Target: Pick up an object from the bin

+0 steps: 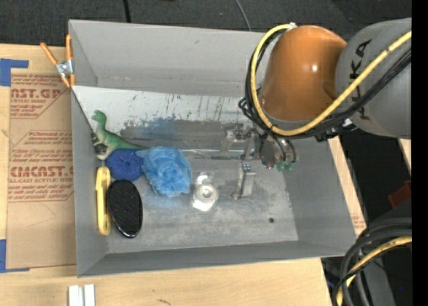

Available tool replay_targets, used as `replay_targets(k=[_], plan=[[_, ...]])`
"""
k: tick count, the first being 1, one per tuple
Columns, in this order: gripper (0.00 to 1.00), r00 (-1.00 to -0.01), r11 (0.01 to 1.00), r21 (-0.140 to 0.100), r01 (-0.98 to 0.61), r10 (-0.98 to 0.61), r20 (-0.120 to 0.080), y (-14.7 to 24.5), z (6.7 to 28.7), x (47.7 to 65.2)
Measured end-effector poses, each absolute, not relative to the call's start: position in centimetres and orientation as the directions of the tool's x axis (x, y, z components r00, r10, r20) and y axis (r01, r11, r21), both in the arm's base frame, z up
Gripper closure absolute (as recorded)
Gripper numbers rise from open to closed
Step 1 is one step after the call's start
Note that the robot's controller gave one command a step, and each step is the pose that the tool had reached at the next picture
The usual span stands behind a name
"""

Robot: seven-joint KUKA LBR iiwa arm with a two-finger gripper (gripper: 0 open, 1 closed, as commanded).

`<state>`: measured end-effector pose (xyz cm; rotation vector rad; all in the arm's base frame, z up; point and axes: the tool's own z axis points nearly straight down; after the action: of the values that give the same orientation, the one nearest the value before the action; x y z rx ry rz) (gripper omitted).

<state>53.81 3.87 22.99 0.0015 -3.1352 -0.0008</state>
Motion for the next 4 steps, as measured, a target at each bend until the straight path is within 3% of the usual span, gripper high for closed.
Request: replay_targets(k=[1, 2, 3, 4], plan=[[0.00, -1.000, 1.000, 0.001, 0.000, 0.000, -0.002, 3.9, 23.4, 54.0], [0.00, -0.996, 0.996, 0.000, -0.086, -0.086, -0.009, 4.1, 21.5, 54.1], [0.00, -0.980, 0.980, 0.003, -0.197, -0.197, 0.003, 1.8, 18.2, 52.9], [0.00, -1.000, 1.000, 0.000, -0.007, -0.007, -0.004, 2.4, 17.3, 53.6]])
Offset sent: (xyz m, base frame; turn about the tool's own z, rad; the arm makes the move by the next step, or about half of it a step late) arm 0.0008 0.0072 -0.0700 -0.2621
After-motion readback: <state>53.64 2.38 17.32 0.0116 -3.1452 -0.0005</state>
